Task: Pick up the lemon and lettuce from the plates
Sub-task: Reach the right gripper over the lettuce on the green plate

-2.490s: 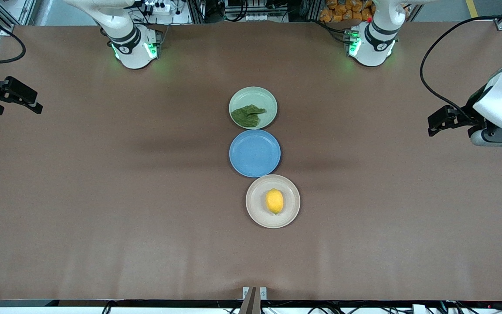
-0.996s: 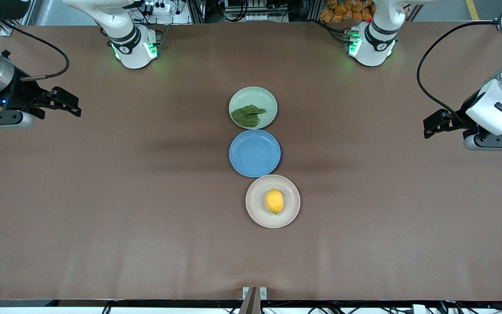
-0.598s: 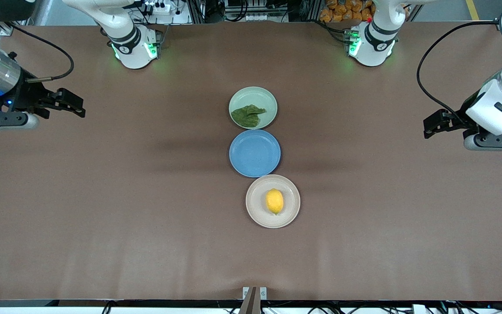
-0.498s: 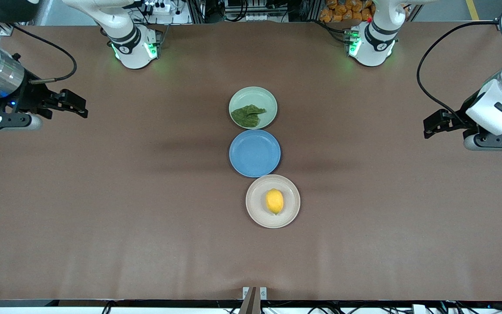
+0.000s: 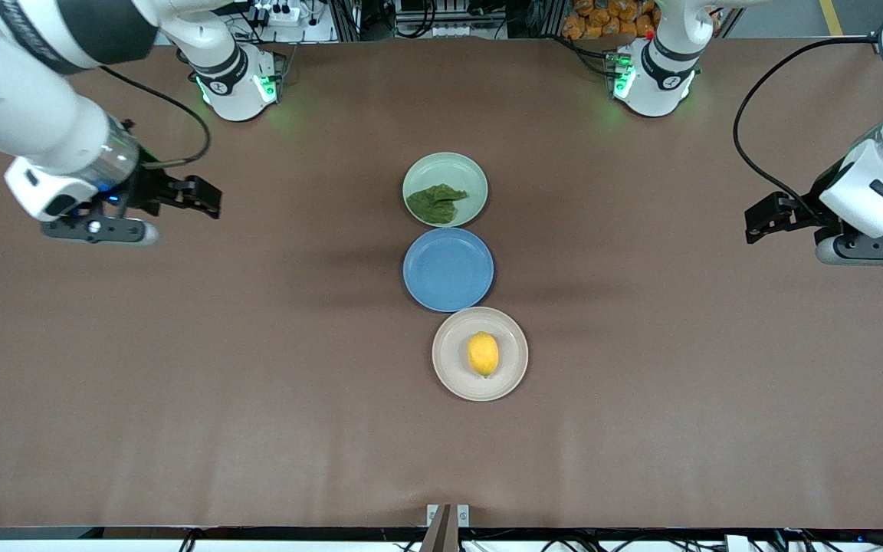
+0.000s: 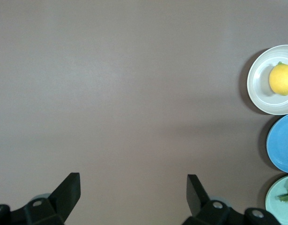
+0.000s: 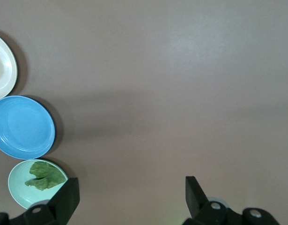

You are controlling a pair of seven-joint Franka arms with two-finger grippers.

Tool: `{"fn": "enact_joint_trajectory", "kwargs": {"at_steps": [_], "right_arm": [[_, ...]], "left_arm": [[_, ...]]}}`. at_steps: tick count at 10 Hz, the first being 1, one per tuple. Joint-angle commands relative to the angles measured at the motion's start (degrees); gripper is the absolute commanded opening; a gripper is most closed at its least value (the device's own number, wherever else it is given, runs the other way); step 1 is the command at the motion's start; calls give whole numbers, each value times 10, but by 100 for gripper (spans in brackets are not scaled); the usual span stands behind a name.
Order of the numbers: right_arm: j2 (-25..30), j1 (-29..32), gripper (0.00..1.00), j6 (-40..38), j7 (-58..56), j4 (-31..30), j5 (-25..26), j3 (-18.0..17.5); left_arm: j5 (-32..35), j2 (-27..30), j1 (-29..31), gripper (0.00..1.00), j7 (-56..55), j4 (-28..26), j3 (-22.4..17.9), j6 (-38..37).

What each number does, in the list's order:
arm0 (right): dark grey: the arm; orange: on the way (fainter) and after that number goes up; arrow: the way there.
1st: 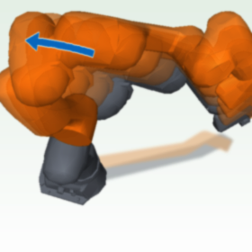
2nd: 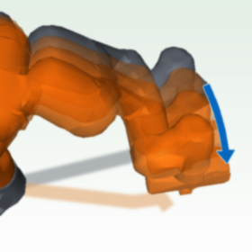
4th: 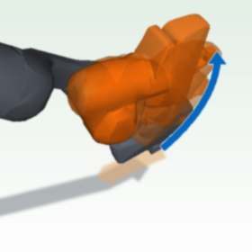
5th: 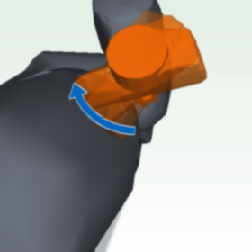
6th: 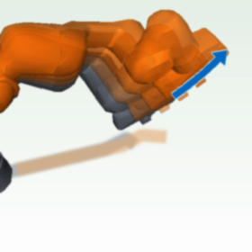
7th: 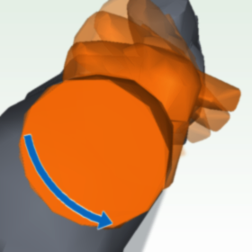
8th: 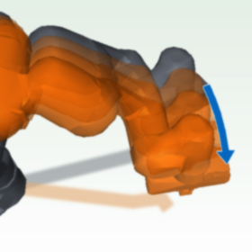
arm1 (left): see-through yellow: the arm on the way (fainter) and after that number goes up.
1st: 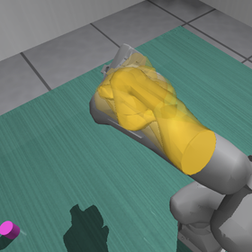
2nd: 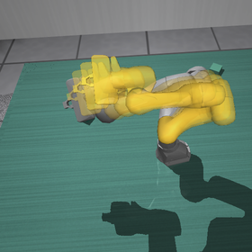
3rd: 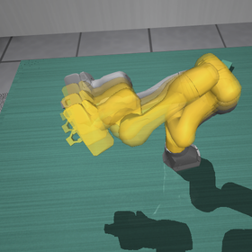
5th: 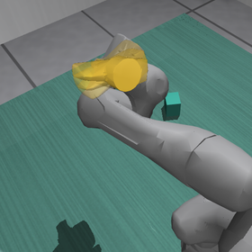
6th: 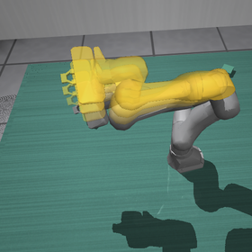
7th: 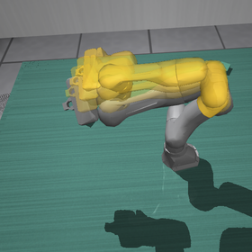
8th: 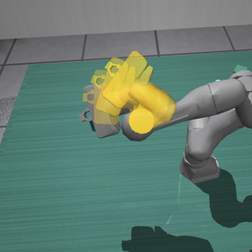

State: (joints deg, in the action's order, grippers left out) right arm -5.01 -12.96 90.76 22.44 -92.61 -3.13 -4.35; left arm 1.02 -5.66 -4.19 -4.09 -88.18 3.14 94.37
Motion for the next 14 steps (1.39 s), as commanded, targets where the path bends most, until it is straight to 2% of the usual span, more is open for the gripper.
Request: {"fn": "enact_joint_trajectory", "kwargs": {"at_steps": [1, 8, 11, 13, 14], "right_arm": [[-29, -40, 100, 17, 56, 2, 1, 2], [-151, -215, 100, 151, 289, 2, 1, 2], [-178, -259, 100, 191, 349, -5, -2, 2], [-179, -273, 100, 236, 367, -48, -2, 2], [-179, -277, 100, 234, 367, -52, -2, 2]], "left_arm": [[-9, -1, 1, 100, 8, 6, -1, -8], [-9, -1, 0, 100, 8, 6, -1, -7], [-10, -1, -3, 100, 7, 5, -1, -5], [-11, -13, -22, 100, 1, 3, -1, 7], [-12, -22, -34, 100, 0, 3, -1, 19]]}}
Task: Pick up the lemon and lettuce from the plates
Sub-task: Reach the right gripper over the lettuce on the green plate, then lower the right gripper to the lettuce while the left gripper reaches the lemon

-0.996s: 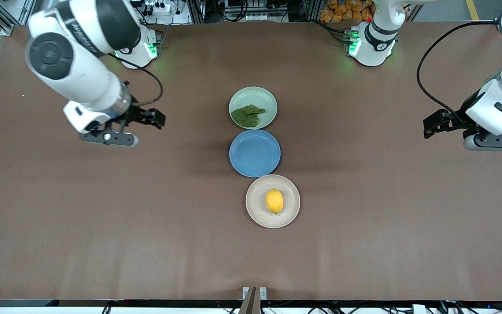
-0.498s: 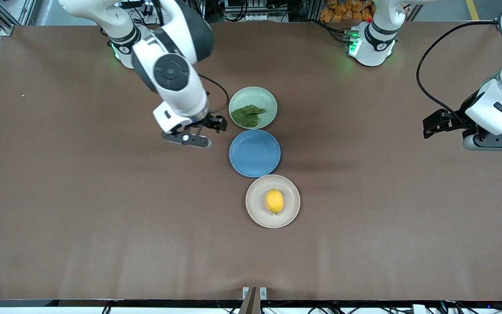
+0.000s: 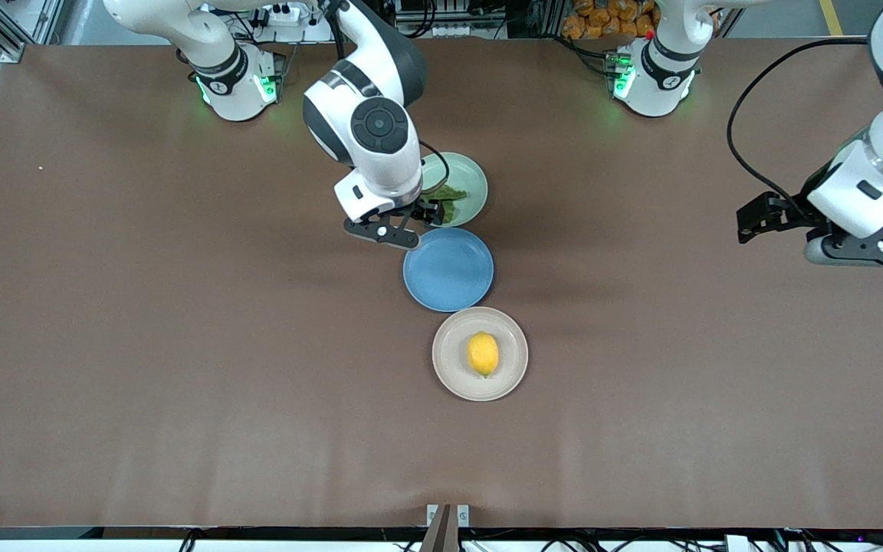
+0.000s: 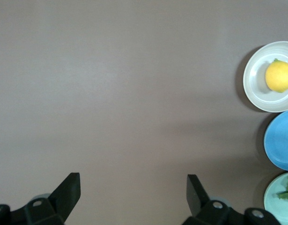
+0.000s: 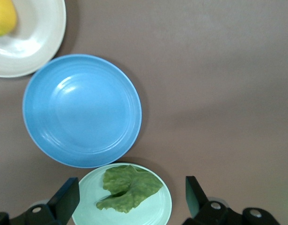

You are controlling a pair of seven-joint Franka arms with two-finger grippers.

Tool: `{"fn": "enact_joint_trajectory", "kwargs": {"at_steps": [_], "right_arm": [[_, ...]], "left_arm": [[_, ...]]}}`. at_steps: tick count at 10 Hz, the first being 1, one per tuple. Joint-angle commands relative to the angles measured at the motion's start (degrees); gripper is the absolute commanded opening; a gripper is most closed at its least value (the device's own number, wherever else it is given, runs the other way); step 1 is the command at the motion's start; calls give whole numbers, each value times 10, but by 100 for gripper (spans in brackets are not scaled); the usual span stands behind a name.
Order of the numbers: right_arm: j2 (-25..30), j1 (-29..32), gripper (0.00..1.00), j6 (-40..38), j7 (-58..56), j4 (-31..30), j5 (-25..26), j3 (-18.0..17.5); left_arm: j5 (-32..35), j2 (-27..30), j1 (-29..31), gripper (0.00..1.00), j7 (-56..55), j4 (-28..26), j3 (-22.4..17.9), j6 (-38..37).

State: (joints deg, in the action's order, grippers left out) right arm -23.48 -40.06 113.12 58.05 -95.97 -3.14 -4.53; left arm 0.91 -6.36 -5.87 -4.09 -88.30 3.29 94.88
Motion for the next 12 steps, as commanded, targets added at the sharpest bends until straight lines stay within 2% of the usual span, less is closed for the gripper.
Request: {"fn": "enact_joint_trajectory", "kwargs": {"at_steps": [1, 3, 6, 9, 12], "right_arm": [[5, -12, 100, 10, 17, -20, -3, 4], [-2, -24, 100, 13, 25, -27, -6, 4], [-24, -43, 100, 26, 65, -27, -6, 4], [-52, -59, 100, 62, 103, -27, -6, 4], [-61, -70, 100, 63, 120, -27, -6, 4]], "left_arm": [[-26, -27, -26, 100, 0, 5, -2, 25], [-83, -61, -46, 100, -3, 5, -2, 72], [-86, -108, -97, 100, -21, 7, -2, 124], [-85, -178, -135, 100, -39, 8, -2, 215], [-84, -262, -179, 100, -87, 12, -3, 317]]}}
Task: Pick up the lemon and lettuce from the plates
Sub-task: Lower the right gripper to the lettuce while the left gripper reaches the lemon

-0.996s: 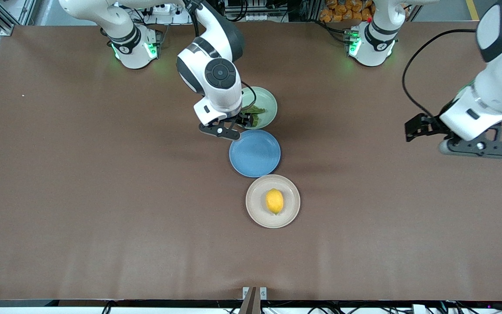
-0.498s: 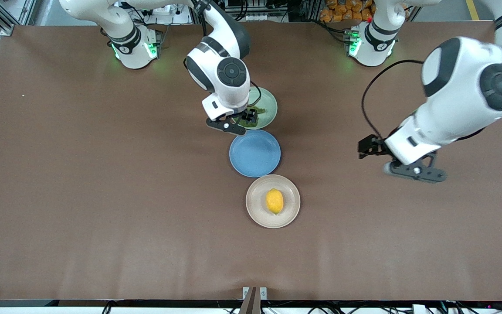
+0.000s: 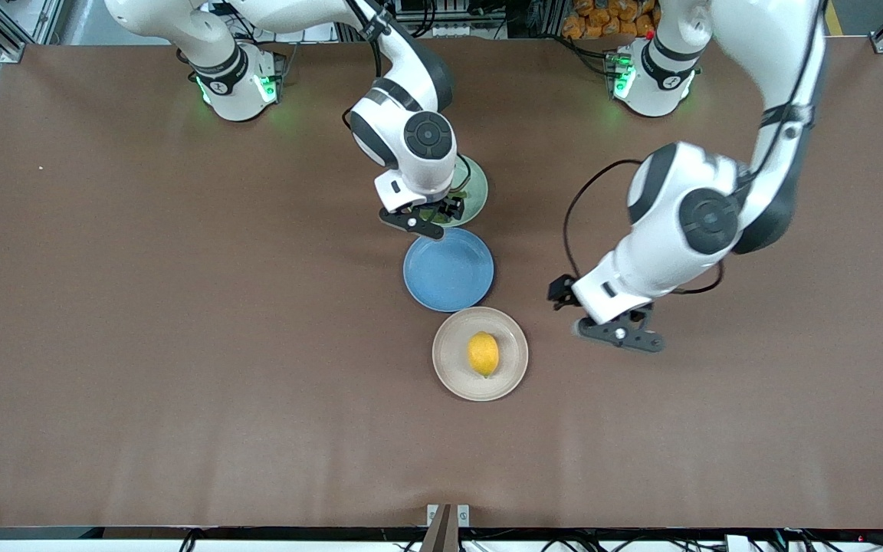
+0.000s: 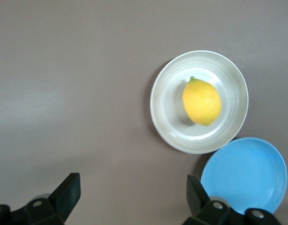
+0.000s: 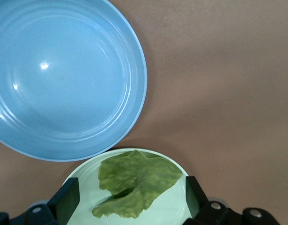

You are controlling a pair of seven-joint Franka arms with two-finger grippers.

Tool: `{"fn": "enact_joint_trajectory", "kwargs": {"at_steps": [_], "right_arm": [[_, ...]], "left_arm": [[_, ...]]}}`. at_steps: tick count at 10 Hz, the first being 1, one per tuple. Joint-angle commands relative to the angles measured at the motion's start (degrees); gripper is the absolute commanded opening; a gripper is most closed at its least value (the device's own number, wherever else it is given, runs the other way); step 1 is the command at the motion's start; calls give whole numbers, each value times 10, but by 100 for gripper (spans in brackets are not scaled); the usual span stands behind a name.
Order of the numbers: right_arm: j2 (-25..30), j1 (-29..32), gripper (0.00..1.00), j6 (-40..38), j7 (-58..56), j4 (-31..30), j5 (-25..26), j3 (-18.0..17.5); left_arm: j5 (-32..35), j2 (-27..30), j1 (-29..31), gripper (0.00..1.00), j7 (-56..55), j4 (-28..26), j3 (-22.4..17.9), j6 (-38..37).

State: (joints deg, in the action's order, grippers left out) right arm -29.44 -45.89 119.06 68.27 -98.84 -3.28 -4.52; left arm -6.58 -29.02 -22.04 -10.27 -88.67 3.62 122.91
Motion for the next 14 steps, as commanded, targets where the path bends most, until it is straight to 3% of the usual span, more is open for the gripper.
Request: {"fn": "enact_joint_trajectory", "kwargs": {"at_steps": [1, 6, 10, 14], "right_arm": [[-3, -17, 100, 5, 19, 1, -5, 4], [-33, -33, 100, 61, 84, 1, -5, 4], [-24, -36, 100, 82, 85, -39, -5, 3], [-18, -42, 100, 88, 85, -52, -5, 4]], "left_arm": [[-10, -51, -23, 100, -36, 17, -5, 60], [-11, -102, -51, 100, -83, 34, -5, 121], [-11, -117, -56, 100, -92, 34, -5, 143], [-12, -183, -81, 100, -144, 63, -5, 220]]}}
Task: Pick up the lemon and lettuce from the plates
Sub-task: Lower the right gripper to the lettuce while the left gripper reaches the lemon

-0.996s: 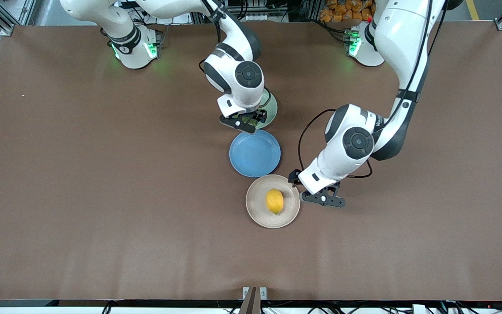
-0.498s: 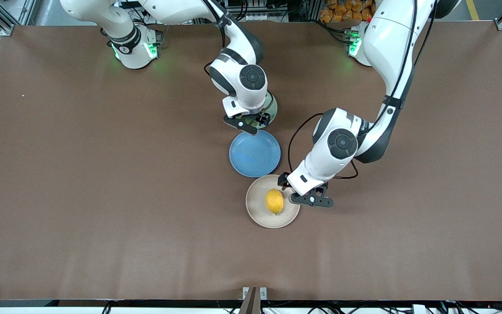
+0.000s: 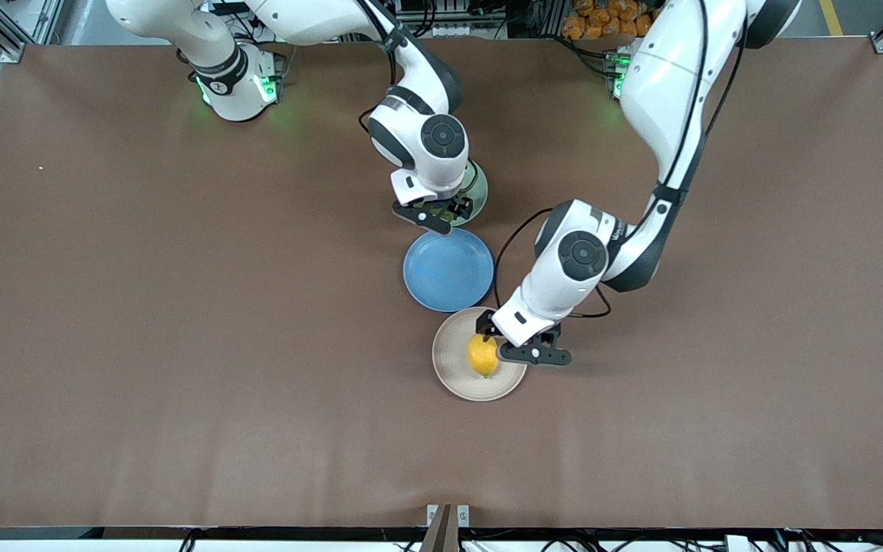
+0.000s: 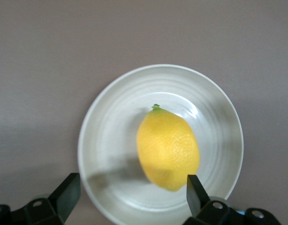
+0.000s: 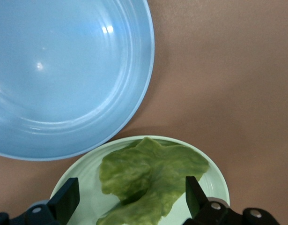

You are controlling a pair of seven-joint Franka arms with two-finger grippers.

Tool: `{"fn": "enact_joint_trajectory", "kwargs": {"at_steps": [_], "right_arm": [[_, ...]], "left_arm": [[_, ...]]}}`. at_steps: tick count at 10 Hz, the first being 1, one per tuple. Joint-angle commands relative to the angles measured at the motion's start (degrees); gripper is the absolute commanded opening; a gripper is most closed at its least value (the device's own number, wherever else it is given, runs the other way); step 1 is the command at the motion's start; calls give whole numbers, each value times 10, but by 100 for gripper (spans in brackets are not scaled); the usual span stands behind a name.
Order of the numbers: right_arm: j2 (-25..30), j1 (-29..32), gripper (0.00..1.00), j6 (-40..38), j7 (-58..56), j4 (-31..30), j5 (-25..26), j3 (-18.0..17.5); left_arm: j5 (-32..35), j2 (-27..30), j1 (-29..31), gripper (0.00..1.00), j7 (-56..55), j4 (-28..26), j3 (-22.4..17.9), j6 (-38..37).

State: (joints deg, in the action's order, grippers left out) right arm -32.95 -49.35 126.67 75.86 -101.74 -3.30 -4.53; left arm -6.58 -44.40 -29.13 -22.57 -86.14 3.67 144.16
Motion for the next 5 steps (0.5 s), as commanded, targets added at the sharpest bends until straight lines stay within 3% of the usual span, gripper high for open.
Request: {"fn": "enact_joint_trajectory", "kwargs": {"at_steps": [1, 5], "right_arm": [[20, -7, 100, 16, 10, -30, -5, 4], [33, -4, 100, 11, 10, -30, -5, 5]], "left_arm": [[-12, -41, -15, 100, -26, 45, -5, 14], [-12, -68, -21, 100, -57, 69, 1, 40]]}}
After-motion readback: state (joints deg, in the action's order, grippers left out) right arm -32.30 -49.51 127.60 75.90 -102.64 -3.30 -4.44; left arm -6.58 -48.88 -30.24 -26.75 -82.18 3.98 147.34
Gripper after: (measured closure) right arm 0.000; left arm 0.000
